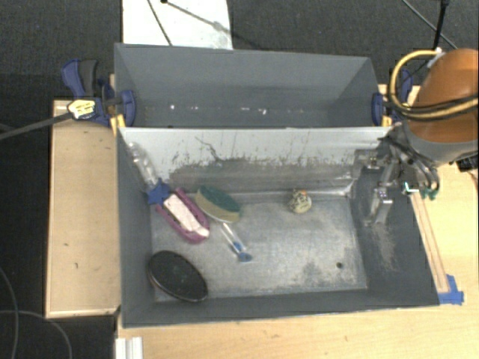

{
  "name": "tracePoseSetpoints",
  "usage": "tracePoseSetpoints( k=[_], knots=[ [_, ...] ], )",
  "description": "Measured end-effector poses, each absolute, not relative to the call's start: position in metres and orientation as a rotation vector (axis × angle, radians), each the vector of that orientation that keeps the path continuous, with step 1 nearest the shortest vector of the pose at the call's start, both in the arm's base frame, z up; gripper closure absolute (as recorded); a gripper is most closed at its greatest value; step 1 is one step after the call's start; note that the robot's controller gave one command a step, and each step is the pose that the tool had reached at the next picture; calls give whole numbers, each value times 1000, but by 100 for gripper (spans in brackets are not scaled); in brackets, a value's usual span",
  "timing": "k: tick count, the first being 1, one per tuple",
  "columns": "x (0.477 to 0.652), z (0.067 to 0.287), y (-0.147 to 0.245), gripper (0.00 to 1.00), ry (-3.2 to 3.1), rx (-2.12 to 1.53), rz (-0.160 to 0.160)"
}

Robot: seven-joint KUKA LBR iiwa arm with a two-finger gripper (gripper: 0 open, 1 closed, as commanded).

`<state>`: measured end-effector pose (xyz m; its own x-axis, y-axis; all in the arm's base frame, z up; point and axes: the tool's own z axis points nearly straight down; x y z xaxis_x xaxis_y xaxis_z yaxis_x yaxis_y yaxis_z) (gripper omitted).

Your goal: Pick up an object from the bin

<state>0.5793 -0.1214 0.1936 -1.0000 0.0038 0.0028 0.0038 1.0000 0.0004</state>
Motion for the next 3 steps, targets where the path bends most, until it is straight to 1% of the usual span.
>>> tracePoseSetpoints(
  k=[1,2,3],
  knots=[
    [537,66,-147,0,-3136,72,-2],
    [483,77,-95,0,-3046,822,5],
    [480,75,-96,100,-3037,823,1]
  ],
)
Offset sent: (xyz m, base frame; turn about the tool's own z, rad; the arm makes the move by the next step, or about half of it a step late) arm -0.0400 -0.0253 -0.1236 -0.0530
